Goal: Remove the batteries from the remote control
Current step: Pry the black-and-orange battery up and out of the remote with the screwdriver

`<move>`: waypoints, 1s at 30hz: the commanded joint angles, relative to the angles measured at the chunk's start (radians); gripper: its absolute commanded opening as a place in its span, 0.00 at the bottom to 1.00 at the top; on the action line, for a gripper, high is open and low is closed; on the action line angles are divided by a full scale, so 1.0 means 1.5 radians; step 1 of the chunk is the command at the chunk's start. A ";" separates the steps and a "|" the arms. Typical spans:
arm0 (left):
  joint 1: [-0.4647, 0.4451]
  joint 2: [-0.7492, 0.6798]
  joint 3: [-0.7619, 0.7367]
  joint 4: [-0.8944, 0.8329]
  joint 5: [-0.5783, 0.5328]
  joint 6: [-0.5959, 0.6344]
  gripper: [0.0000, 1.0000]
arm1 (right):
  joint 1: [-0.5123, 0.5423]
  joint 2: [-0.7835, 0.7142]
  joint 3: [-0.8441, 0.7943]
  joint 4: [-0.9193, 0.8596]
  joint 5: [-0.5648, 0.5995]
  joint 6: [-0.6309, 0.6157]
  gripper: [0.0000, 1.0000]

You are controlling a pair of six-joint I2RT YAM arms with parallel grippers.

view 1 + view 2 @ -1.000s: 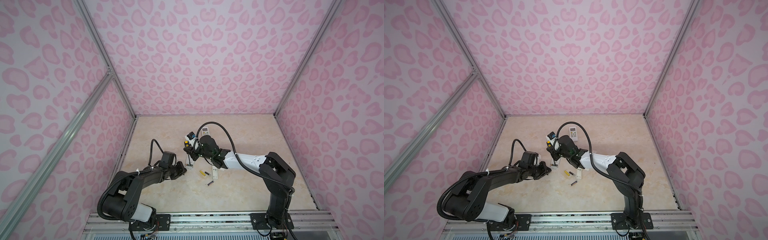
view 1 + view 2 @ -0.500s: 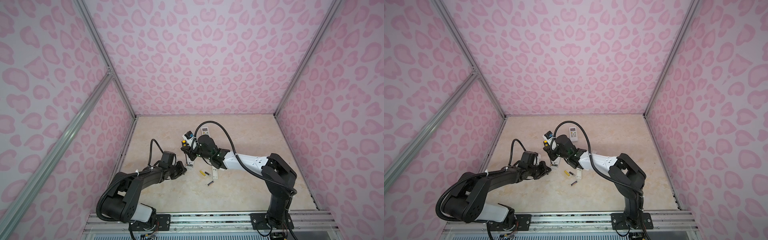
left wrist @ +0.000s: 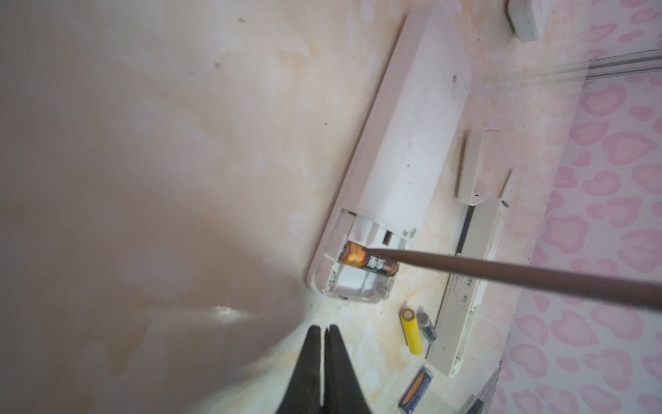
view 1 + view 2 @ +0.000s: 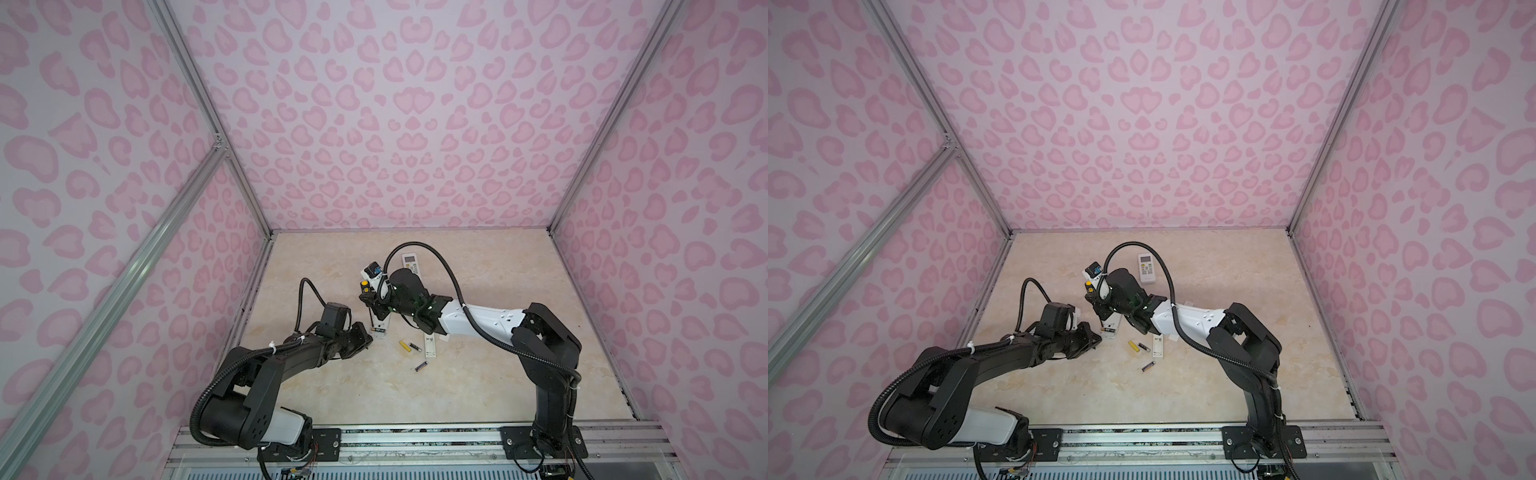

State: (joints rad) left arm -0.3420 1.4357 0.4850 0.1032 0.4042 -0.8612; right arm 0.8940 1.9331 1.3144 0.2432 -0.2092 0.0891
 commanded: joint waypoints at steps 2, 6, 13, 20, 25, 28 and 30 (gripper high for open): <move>0.001 0.002 0.003 0.004 -0.002 0.011 0.10 | 0.004 0.011 -0.004 -0.006 0.013 -0.012 0.00; 0.001 0.003 0.001 0.001 0.000 0.013 0.10 | 0.014 0.011 -0.015 -0.007 0.029 -0.019 0.00; 0.002 0.009 -0.004 0.011 -0.005 0.002 0.10 | 0.033 -0.005 -0.038 0.007 0.068 -0.020 0.00; 0.001 -0.004 -0.031 0.077 -0.018 -0.040 0.12 | 0.057 -0.027 -0.084 0.022 0.156 -0.015 0.00; 0.001 -0.024 -0.038 0.076 -0.029 -0.050 0.15 | 0.062 -0.033 -0.092 0.015 0.148 -0.007 0.00; 0.002 -0.017 -0.028 0.071 -0.025 -0.048 0.16 | 0.062 -0.035 -0.101 0.030 0.151 -0.003 0.00; 0.000 -0.011 -0.025 0.080 -0.020 -0.052 0.16 | 0.062 -0.037 -0.102 0.035 0.148 -0.001 0.00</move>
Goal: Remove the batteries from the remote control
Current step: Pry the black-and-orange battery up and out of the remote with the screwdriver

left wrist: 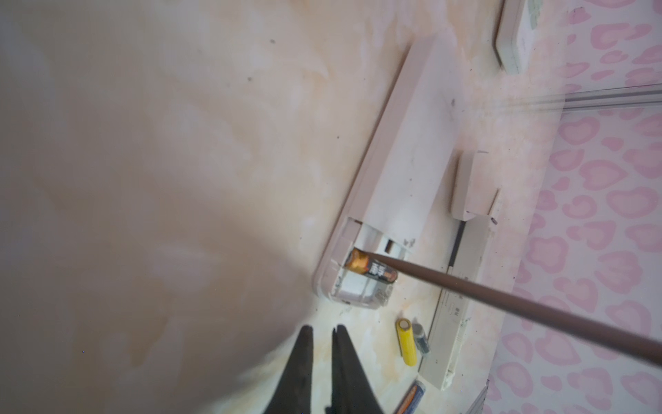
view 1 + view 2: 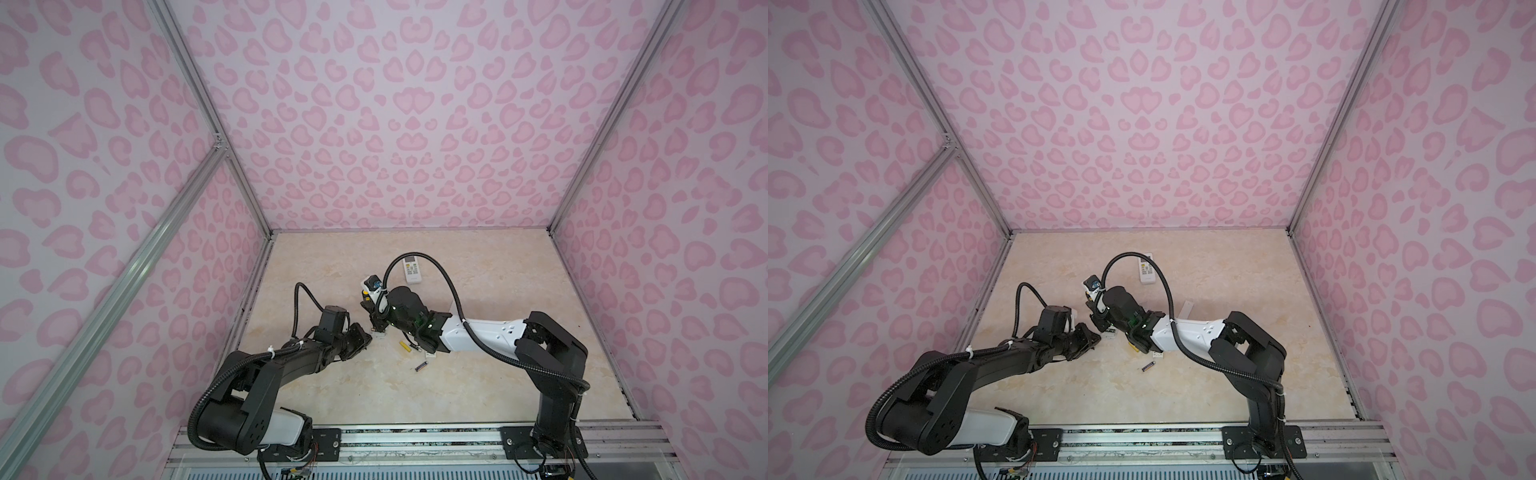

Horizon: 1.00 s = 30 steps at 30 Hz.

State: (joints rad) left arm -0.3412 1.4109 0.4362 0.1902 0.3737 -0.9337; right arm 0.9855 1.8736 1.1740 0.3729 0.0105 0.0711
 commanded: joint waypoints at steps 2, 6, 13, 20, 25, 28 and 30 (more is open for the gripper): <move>0.000 0.012 0.007 0.032 0.001 -0.007 0.16 | 0.004 -0.002 -0.018 -0.036 0.000 0.007 0.00; 0.000 0.022 0.004 0.043 0.006 -0.007 0.15 | 0.015 -0.021 -0.052 -0.004 0.023 -0.014 0.00; 0.000 0.028 -0.008 0.053 0.007 -0.013 0.14 | 0.033 -0.029 -0.084 0.036 0.034 -0.057 0.00; 0.000 0.030 -0.014 0.052 0.004 -0.012 0.12 | 0.051 -0.019 -0.075 0.034 0.034 -0.087 0.00; 0.000 0.039 -0.012 0.049 0.003 -0.009 0.11 | 0.051 -0.012 -0.049 0.000 0.015 -0.081 0.00; 0.000 0.046 -0.014 0.060 0.008 -0.014 0.11 | 0.051 -0.004 -0.035 -0.020 0.009 -0.089 0.00; 0.000 0.049 -0.013 0.061 0.009 -0.015 0.11 | 0.051 -0.002 -0.035 -0.019 0.004 -0.095 0.00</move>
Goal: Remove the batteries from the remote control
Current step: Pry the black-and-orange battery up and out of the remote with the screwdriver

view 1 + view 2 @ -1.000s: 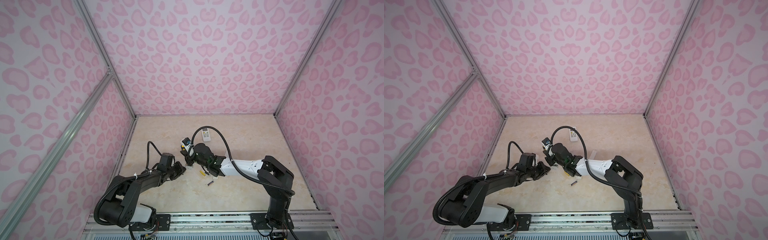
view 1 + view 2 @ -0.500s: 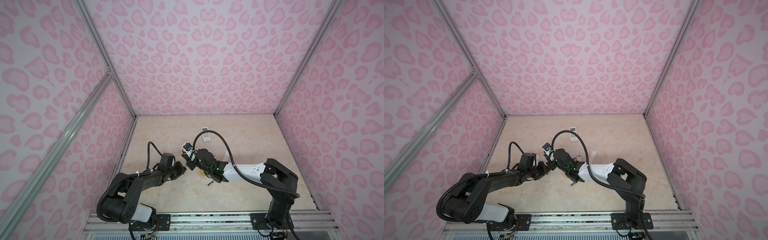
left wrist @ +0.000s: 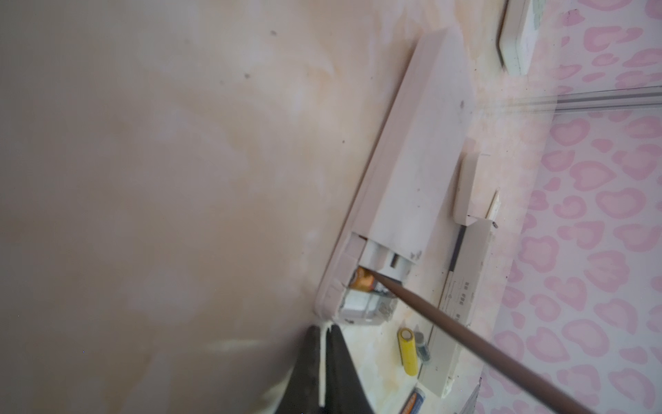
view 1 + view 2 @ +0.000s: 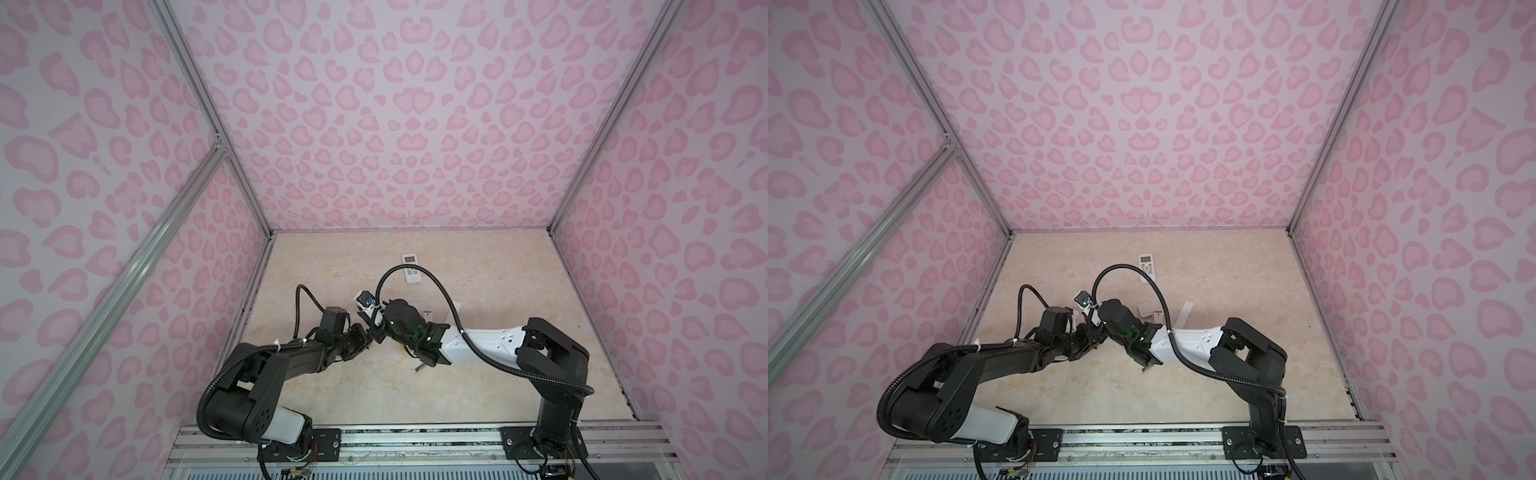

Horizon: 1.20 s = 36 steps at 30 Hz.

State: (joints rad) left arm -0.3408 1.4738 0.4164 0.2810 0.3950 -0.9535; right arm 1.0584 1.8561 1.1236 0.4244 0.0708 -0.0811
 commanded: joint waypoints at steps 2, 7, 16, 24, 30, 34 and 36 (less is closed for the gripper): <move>0.000 0.008 0.002 0.001 -0.005 -0.001 0.11 | 0.003 0.010 -0.001 -0.055 -0.038 0.002 0.00; 0.000 0.010 0.003 0.002 -0.004 0.000 0.11 | 0.022 0.005 -0.019 -0.041 -0.011 -0.043 0.00; 0.000 0.012 0.004 0.003 -0.001 -0.001 0.11 | 0.027 -0.005 -0.021 -0.027 0.014 -0.035 0.00; 0.001 -0.005 0.005 -0.004 0.003 0.003 0.11 | -0.007 -0.030 -0.011 -0.021 -0.027 0.050 0.00; 0.001 -0.022 0.008 -0.018 0.004 0.012 0.13 | -0.019 -0.040 -0.009 -0.035 -0.028 0.063 0.00; 0.001 -0.031 0.007 -0.025 0.004 0.016 0.14 | -0.025 -0.048 -0.007 -0.044 -0.012 0.078 0.00; 0.001 -0.036 0.005 -0.027 0.003 0.016 0.14 | -0.030 -0.047 -0.001 -0.054 -0.010 0.087 0.00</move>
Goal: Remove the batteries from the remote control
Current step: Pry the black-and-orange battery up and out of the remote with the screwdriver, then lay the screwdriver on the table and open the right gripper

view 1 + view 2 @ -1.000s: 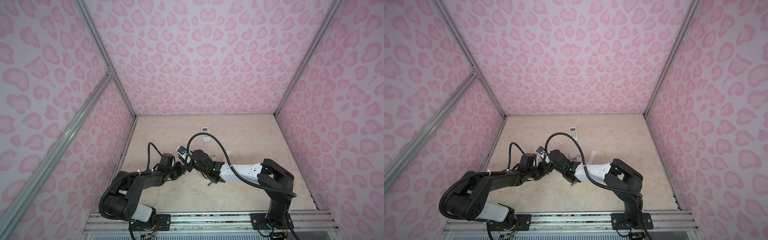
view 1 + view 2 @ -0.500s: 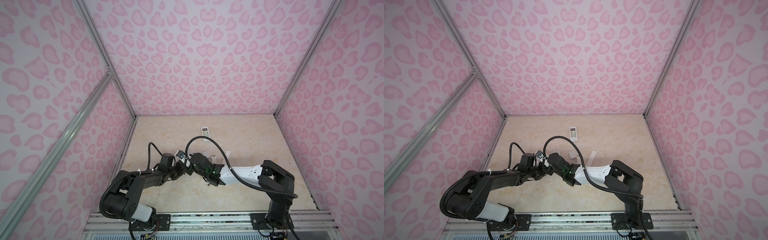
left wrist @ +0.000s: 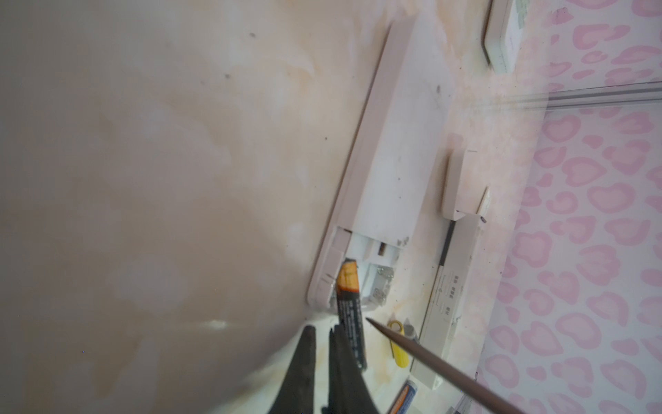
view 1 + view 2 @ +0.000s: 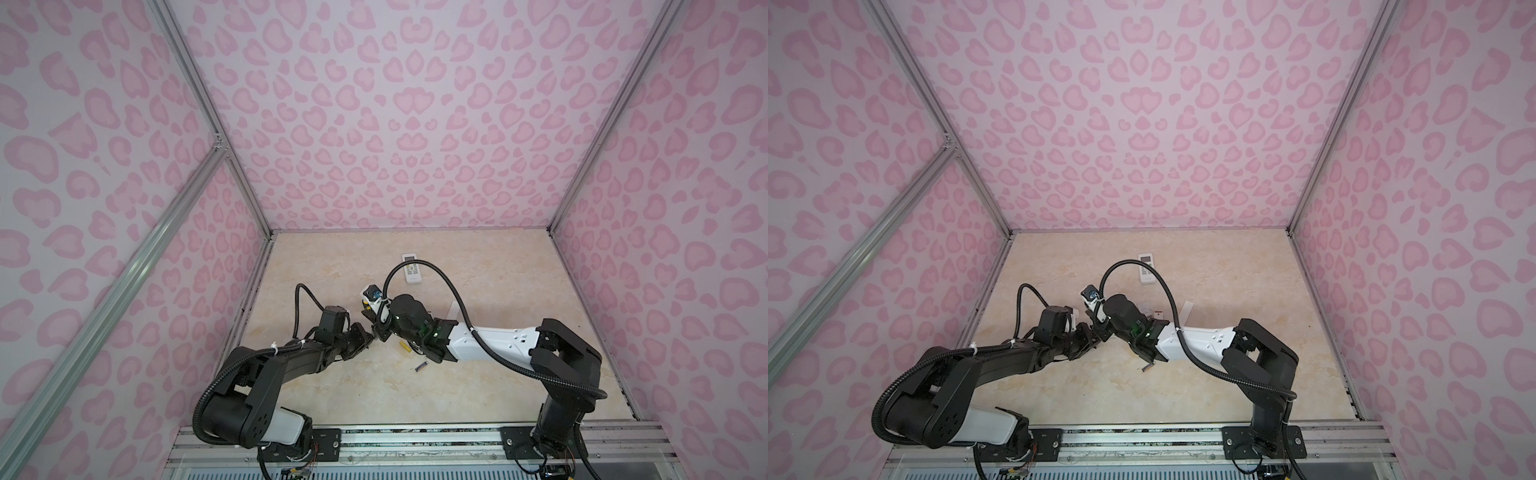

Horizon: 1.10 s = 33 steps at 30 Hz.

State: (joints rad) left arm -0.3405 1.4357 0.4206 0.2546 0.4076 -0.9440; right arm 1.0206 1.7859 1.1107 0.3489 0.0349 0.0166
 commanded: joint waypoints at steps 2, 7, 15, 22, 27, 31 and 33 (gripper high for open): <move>0.001 -0.016 0.003 -0.013 -0.004 0.013 0.14 | -0.009 0.003 0.011 -0.003 0.013 0.031 0.00; 0.001 -0.024 0.001 -0.023 -0.004 0.017 0.14 | -0.017 0.019 0.035 -0.021 0.013 0.037 0.00; 0.002 -0.034 -0.003 -0.036 -0.007 0.025 0.14 | -0.025 0.044 0.062 -0.016 -0.022 0.046 0.00; 0.005 -0.033 -0.007 -0.039 -0.010 0.031 0.14 | -0.031 0.067 0.060 -0.001 -0.043 0.052 0.00; 0.005 -0.017 -0.010 -0.031 -0.007 0.030 0.14 | -0.036 0.067 0.042 0.010 -0.042 0.060 0.00; 0.005 -0.007 -0.008 -0.027 -0.006 0.033 0.14 | -0.035 0.059 0.036 0.009 -0.040 0.061 0.00; 0.005 -0.001 -0.006 -0.024 -0.005 0.033 0.14 | -0.036 0.054 0.036 -0.001 -0.034 0.058 0.00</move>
State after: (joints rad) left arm -0.3340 1.4216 0.4065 0.2073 0.4011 -0.9100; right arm 0.9665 1.8732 1.1702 0.3508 -0.0265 0.1013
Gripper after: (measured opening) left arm 0.144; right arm 0.229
